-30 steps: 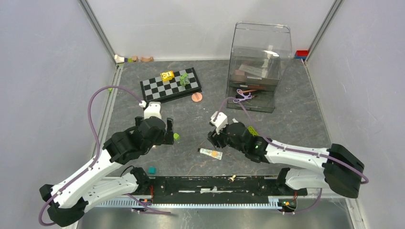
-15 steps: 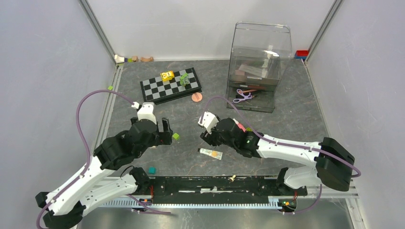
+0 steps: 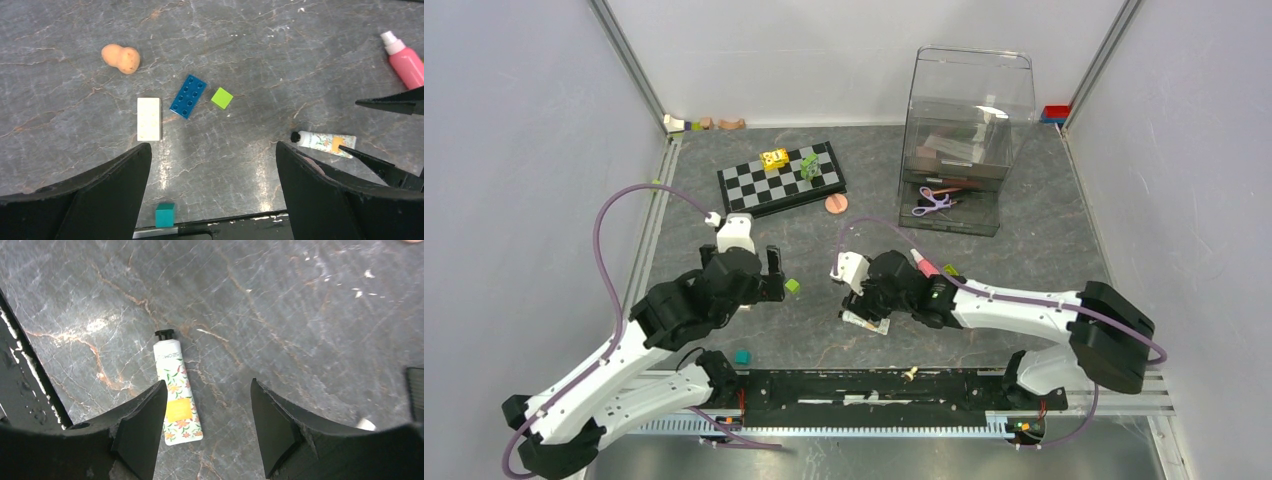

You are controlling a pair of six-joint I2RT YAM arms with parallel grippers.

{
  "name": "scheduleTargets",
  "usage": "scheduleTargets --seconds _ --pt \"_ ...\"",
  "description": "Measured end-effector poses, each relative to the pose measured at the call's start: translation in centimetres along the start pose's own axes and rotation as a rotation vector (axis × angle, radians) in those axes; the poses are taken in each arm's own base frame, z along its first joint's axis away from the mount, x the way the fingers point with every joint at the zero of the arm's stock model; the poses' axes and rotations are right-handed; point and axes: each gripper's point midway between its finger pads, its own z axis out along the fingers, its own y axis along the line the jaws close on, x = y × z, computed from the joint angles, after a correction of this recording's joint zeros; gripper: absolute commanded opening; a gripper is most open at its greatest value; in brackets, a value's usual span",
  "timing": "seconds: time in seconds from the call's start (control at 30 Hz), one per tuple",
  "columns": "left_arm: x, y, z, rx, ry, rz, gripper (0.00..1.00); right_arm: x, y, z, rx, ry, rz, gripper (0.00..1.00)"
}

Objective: Organize the makeup
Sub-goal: Pick up the makeup tool from the center of the board.

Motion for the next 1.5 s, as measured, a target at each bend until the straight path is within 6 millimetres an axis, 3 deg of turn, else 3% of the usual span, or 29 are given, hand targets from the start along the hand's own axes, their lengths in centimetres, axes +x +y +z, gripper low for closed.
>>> scheduleTargets --seconds 0.3,0.7,0.8,0.87,1.03,1.2,1.33,1.5 --pt "0.3 0.8 0.6 -0.063 0.012 0.028 1.0 3.6 2.5 1.3 -0.133 0.179 -0.004 0.69" --pt "0.7 1.0 1.4 -0.111 0.037 0.06 1.0 1.7 2.5 1.3 -0.18 0.133 0.027 0.68" --pt "1.0 0.9 1.8 -0.125 0.056 0.073 1.0 2.1 1.1 1.0 -0.162 0.113 0.118 0.68" --pt "1.1 0.9 1.9 -0.13 0.063 0.078 1.0 2.5 -0.9 0.7 -0.113 0.104 0.184 0.68" --pt "1.0 1.0 1.6 -0.123 0.055 0.068 1.0 3.7 -5.8 -2.2 0.063 0.027 0.388 0.68" --pt "0.8 0.6 1.9 -0.124 0.051 0.041 1.0 3.7 -6.9 -4.6 0.155 -0.056 0.473 0.68" --pt "-0.4 -1.5 3.7 -0.119 0.05 0.023 0.97 3.9 -7.1 -5.9 0.202 -0.093 0.519 0.68" --pt "-1.5 -4.6 10.0 -0.116 0.098 -0.061 0.87 3.5 -7.5 -7.6 0.242 -0.129 0.552 0.68"
